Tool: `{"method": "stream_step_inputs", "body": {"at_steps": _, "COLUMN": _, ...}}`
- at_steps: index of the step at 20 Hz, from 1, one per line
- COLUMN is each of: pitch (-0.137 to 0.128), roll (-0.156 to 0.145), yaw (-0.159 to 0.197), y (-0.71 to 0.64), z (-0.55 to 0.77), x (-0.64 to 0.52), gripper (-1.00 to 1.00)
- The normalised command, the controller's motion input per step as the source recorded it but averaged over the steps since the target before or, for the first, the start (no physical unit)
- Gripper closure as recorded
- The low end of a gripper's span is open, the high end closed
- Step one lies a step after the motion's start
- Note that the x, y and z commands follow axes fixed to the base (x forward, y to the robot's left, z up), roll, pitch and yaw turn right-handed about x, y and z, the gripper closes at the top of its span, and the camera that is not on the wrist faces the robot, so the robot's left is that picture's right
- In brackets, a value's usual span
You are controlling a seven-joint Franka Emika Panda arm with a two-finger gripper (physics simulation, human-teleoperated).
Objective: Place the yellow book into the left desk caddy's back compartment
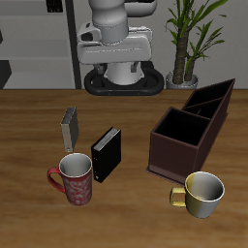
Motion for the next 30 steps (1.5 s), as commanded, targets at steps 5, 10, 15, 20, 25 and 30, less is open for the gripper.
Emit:
{"method": "stream_step_inputs", "body": {"at_steps": 5, "pitch": -0.004, "roll": -0.020, "yaw": 0.025, "y": -0.49, "z": -0.05, "x": -0.10, "gripper": -1.00}}
{"method": "stream_step_inputs", "body": {"at_steps": 10, "pitch": 0.012, "roll": -0.018, "yaw": -0.029, "y": -0.49, "z": -0.04, "x": -0.10, "gripper": -1.00}}
{"method": "stream_step_inputs", "body": {"at_steps": 15, "pitch": 0.017, "roll": -0.033, "yaw": -0.012, "y": -0.63, "z": -0.06, "x": -0.17, "gripper": -1.00}}
{"method": "stream_step_inputs", "body": {"at_steps": 20, "pitch": -0.018, "roll": -0.046, "yaw": -0.015, "y": -0.52, "z": 0.07, "x": -0.16, "gripper": -1.00}}
{"method": "stream_step_inputs", "body": {"at_steps": 25, "pitch": -0.010, "roll": -0.010, "yaw": 0.027, "y": -0.30, "z": 0.03, "x": -0.10, "gripper": -1.00}}
{"method": "stream_step_inputs", "body": {"at_steps": 30, "pitch": -0.016, "roll": -0.038, "yaw": 0.012, "y": -0.42, "z": 0.05, "x": -0.09, "gripper": -1.00}}
